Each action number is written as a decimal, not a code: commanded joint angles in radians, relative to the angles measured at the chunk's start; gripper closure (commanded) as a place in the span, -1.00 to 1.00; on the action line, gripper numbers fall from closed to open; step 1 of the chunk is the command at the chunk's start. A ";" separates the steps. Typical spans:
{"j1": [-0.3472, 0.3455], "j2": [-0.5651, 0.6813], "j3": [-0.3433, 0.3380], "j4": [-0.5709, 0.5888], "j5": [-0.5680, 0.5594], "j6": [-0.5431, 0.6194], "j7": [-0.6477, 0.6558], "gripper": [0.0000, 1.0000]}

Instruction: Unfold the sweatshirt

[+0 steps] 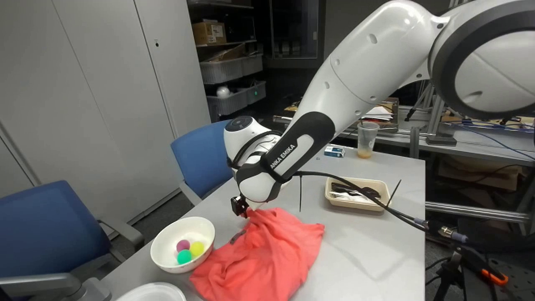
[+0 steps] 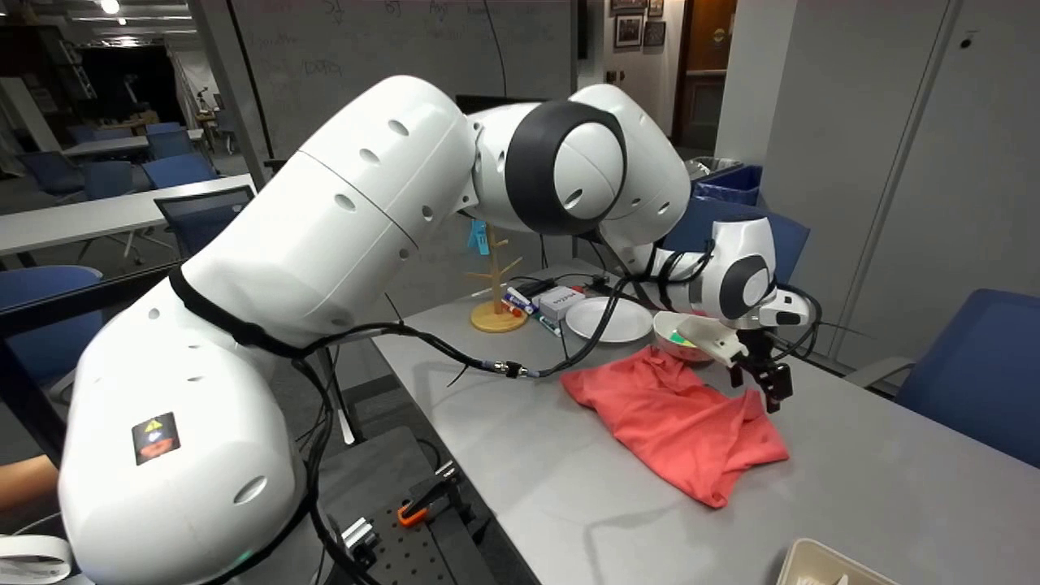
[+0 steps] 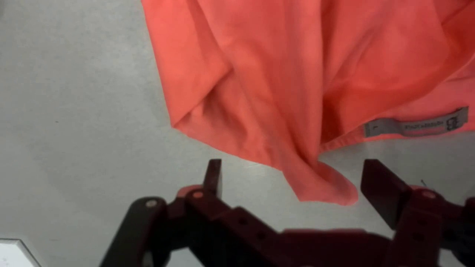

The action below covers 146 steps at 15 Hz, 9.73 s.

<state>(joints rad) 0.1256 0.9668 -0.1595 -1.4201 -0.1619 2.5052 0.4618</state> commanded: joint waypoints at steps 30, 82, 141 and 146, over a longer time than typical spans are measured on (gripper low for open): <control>0.013 -0.959 0.049 -0.995 -0.135 -0.274 -0.111 0.99; -0.236 -0.431 0.334 -0.726 0.374 0.083 -1.101 -1.00; -0.091 -0.848 0.559 -0.925 0.601 -0.141 -1.153 0.98; -0.016 -0.889 0.533 -0.952 0.658 -0.206 -1.158 0.00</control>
<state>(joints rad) 0.0695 0.1321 0.3999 -2.3385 0.4520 2.3444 -0.6621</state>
